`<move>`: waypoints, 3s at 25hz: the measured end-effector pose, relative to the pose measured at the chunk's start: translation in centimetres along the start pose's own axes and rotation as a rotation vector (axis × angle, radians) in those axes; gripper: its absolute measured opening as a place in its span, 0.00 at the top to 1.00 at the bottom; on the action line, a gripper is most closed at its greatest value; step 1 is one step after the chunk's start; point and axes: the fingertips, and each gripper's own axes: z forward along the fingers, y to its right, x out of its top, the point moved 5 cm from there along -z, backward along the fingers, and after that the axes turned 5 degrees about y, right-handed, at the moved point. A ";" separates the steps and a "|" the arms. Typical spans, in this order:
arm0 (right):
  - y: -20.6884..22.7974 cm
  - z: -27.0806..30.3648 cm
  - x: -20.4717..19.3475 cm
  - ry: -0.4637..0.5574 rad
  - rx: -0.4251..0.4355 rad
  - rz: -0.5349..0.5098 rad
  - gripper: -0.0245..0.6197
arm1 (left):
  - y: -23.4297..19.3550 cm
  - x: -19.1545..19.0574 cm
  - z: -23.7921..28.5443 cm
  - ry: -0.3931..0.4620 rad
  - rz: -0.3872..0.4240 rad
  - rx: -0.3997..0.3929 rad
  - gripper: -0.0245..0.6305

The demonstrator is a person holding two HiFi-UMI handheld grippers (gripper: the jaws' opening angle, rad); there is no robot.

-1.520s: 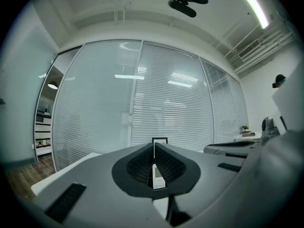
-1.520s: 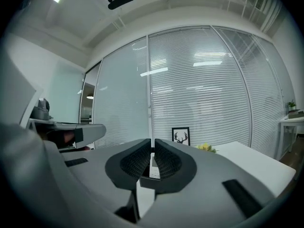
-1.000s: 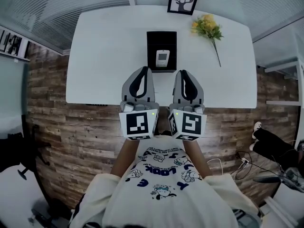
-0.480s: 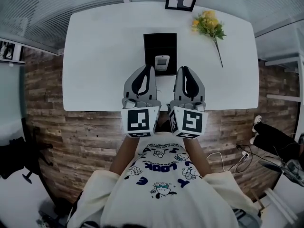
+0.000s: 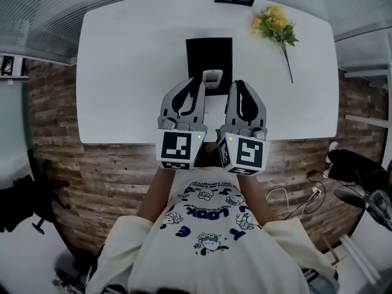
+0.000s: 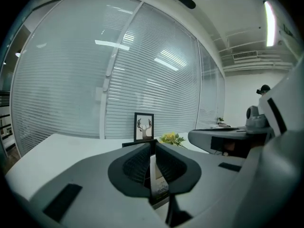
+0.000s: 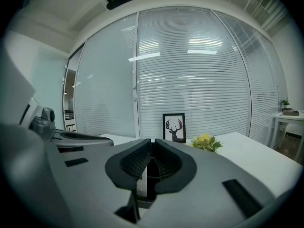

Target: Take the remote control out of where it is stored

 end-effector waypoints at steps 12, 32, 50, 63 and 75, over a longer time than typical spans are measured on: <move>0.5 1.3 -1.4 -0.043 -0.019 -0.003 0.90 | -1.0 -2.5 2.9 -0.106 -0.023 -0.163 0.70; 1.6 3.7 -3.2 -0.102 -0.025 0.003 0.90 | -0.6 -3.9 6.5 -0.236 0.096 -0.431 0.66; 2.8 4.2 -3.8 -0.128 -0.039 0.014 0.90 | 0.1 -4.9 7.3 -0.357 0.133 -0.575 0.80; 2.8 4.0 -3.6 -0.111 -0.031 0.018 0.90 | 0.1 -4.2 6.5 -0.350 0.120 -0.557 0.84; 1.9 2.5 -2.0 -0.070 -0.015 0.010 0.90 | 0.5 -0.2 4.6 -0.249 0.126 -0.526 0.84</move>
